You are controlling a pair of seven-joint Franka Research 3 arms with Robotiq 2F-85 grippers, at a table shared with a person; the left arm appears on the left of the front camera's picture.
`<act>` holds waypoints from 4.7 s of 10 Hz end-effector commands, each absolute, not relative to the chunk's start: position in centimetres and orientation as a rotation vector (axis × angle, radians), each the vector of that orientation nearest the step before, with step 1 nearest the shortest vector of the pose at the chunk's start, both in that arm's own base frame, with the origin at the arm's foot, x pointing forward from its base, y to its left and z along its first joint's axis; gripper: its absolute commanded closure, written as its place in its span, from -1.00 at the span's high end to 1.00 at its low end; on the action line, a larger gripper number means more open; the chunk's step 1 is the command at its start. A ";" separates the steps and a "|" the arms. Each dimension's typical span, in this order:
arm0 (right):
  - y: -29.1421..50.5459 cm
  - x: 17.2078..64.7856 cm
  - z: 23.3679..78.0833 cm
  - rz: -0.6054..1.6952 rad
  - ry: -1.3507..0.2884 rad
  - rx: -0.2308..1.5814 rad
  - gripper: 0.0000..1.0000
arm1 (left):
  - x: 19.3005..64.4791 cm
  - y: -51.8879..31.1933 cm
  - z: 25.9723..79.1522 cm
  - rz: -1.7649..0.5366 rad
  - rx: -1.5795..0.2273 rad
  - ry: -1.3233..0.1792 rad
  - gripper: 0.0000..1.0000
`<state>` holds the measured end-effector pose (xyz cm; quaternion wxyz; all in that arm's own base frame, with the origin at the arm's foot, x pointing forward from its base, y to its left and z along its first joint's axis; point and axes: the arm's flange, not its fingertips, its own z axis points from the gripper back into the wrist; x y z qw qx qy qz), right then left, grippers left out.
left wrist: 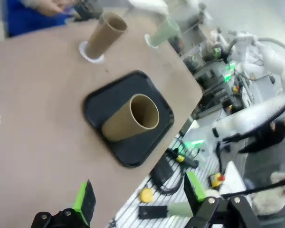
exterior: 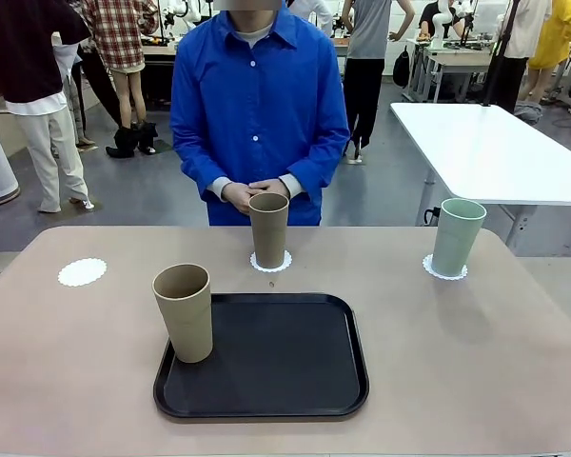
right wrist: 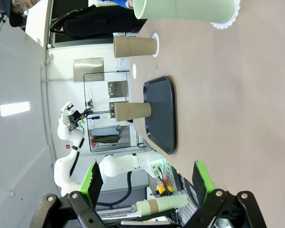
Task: Place coasters on the table and set cups on them.
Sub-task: Take one Reusable plastic cup from the Flat Tray and place it on a coaster set by the human.
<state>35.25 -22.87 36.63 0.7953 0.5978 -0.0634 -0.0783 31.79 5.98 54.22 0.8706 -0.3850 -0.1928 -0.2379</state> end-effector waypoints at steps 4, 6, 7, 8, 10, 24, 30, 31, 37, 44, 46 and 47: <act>-22.9 35.2 36.7 -0.166 -0.136 1.292 1.00 | 36.6 -1.0 55.5 -0.973 -0.422 -0.331 1.00; -22.9 35.2 36.7 -0.166 -0.136 1.292 1.00 | 37.8 -4.2 54.0 -1.022 -0.294 -0.318 1.00; -22.9 35.2 36.7 -0.166 -0.136 1.292 1.00 | 38.1 -5.7 52.7 -1.052 -0.227 -0.337 1.00; -22.9 35.2 36.7 -0.166 -0.136 1.292 1.00 | 38.4 -6.6 51.9 -1.072 -0.174 -0.341 1.00; -22.9 35.2 36.7 -0.166 -0.136 1.292 1.00 | 38.1 -7.0 50.7 -1.050 -0.161 -0.320 1.00; -22.9 35.2 36.7 -0.166 -0.136 1.292 1.00 | 41.4 -4.3 38.5 -1.264 -0.814 -0.740 1.00; -22.9 35.2 36.7 -0.166 -0.136 1.292 1.00 | 41.0 -4.7 35.9 -1.280 -0.892 -0.702 1.00; -22.9 35.2 36.7 -0.166 -0.136 1.292 1.00 | 41.0 -4.7 35.9 -1.280 -0.892 -0.702 1.00; -22.9 35.2 36.7 -0.166 -0.136 1.292 1.00 | 41.8 -3.8 34.3 -1.305 -1.118 -0.910 1.00; -22.9 35.2 36.7 -0.166 -0.136 1.292 1.00 | 41.1 -5.6 29.8 -1.321 -1.182 -1.017 1.00; -22.9 35.2 36.7 -0.166 -0.136 1.292 1.00 | 41.1 -5.7 28.9 -1.356 -1.217 -1.018 1.00; -22.9 35.2 36.7 -0.166 -0.136 1.292 1.00 | 40.9 -5.9 28.5 -1.382 -1.218 -1.034 1.00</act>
